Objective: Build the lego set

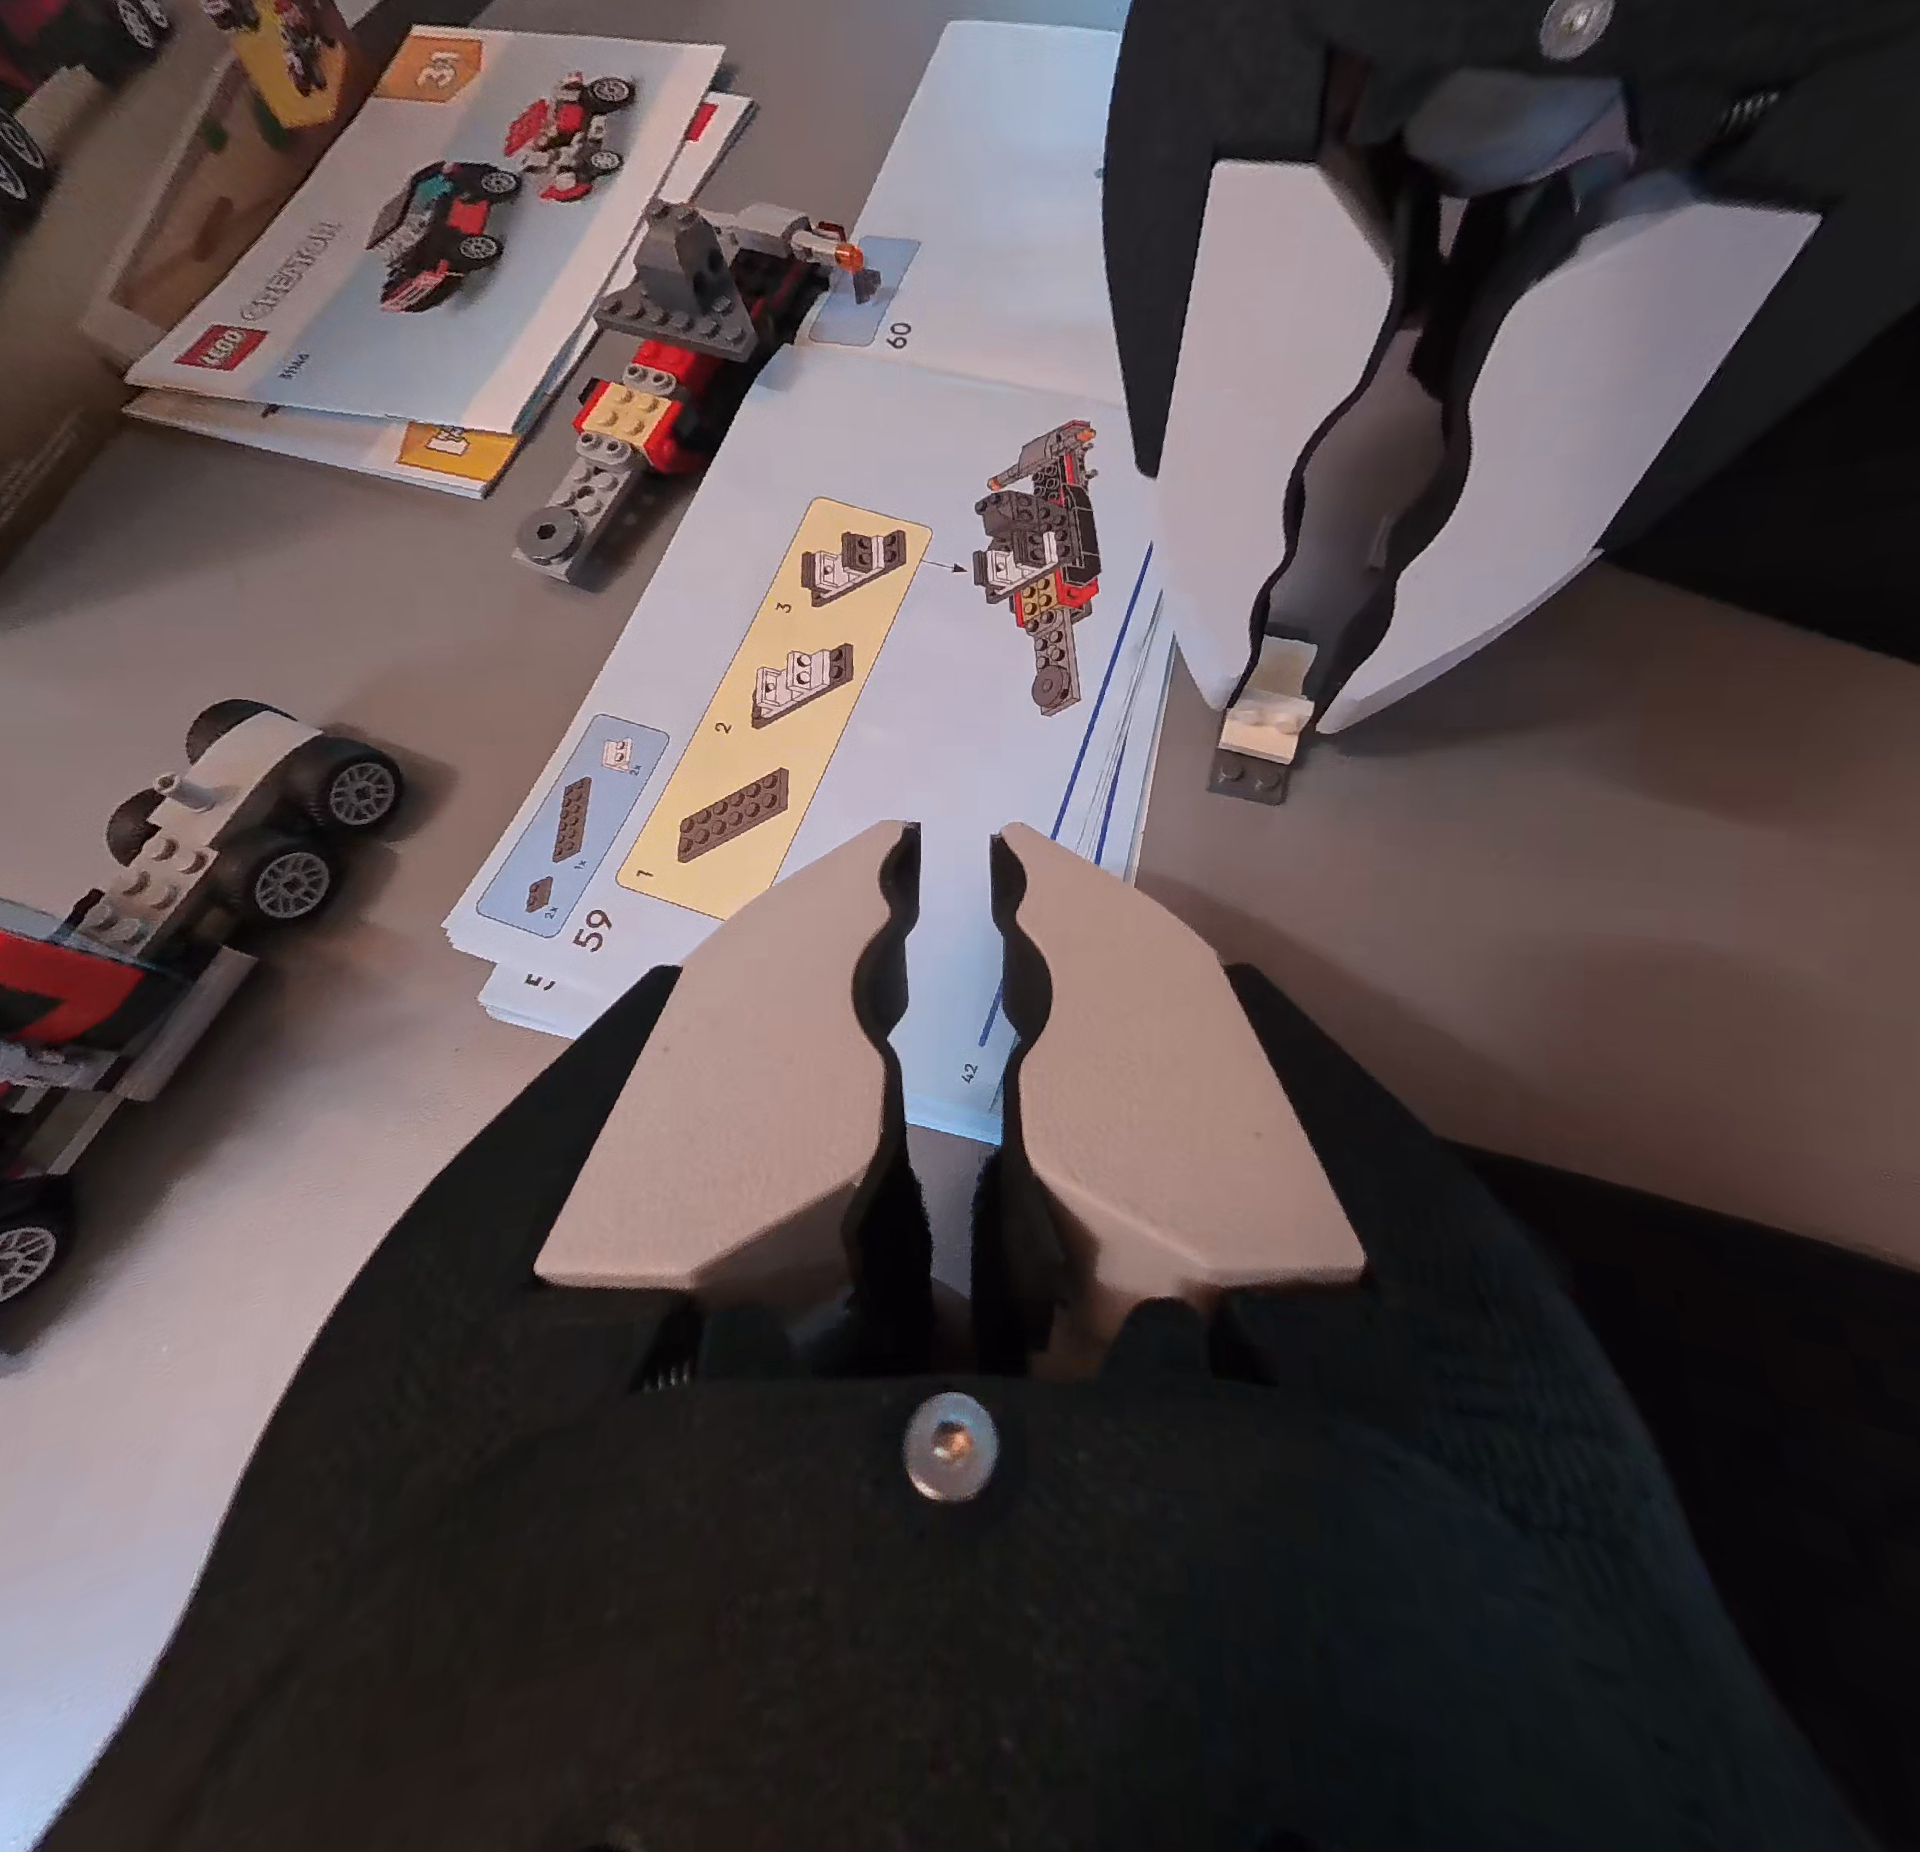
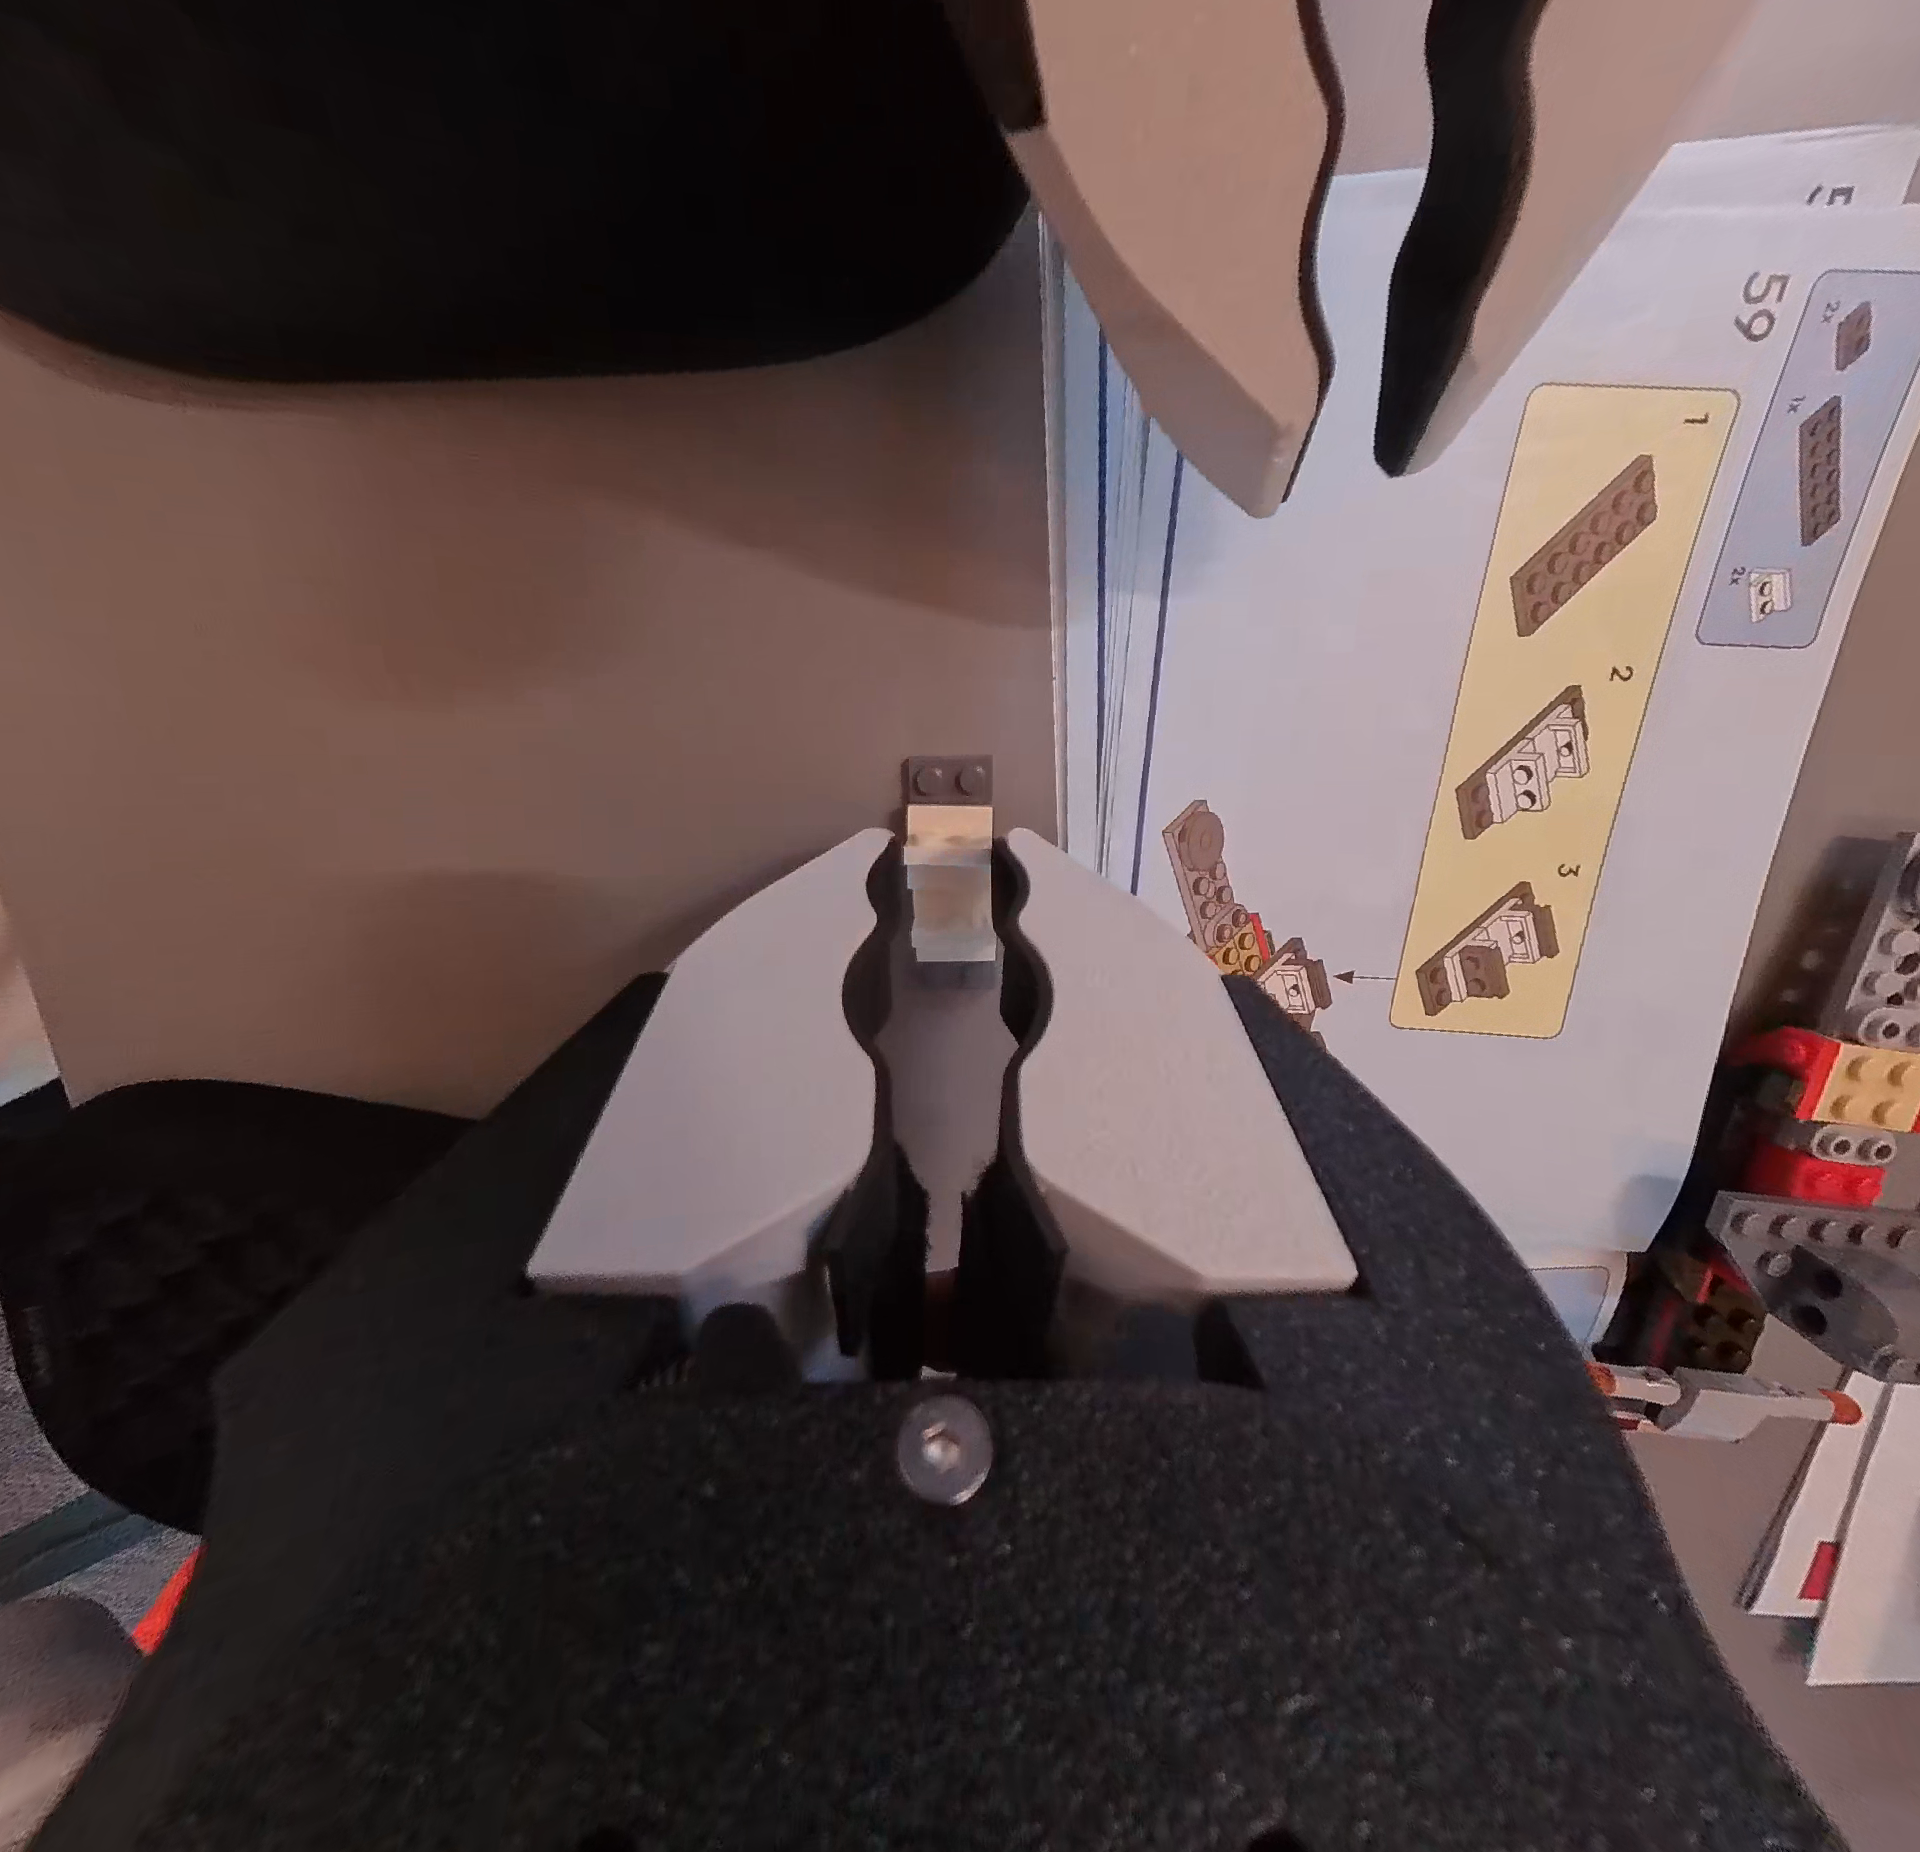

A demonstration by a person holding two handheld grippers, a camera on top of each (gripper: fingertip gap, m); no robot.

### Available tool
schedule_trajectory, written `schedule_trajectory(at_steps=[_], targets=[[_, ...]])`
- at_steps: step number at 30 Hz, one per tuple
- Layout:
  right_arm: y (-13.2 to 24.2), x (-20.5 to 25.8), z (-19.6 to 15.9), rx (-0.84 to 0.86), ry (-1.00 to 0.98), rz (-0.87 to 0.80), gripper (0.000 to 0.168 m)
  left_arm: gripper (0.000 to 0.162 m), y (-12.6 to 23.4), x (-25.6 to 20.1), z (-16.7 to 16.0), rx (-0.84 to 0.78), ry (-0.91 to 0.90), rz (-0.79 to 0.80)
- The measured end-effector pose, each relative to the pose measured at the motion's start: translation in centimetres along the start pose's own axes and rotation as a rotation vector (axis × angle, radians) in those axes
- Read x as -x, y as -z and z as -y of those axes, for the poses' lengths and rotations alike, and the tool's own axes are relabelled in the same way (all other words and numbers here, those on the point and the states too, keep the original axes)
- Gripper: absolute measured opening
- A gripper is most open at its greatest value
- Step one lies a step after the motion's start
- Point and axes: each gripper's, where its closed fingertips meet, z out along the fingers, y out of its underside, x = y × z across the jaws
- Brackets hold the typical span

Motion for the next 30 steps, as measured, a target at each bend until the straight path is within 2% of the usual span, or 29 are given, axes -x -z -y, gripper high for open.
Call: schedule_trajectory(at_steps=[17,30], targets=[[-0.2,0.2,-0.2,0.015,0.025,0.010,0.016,0.012,0.2,0.4,0.1,-0.008,0.020,0.020],[-0.5,0.1,-0.3,0.149,0.007,-0.034,0.016,0.011,1.0,1.1,0.9,-0.067,0.068,0.040]])
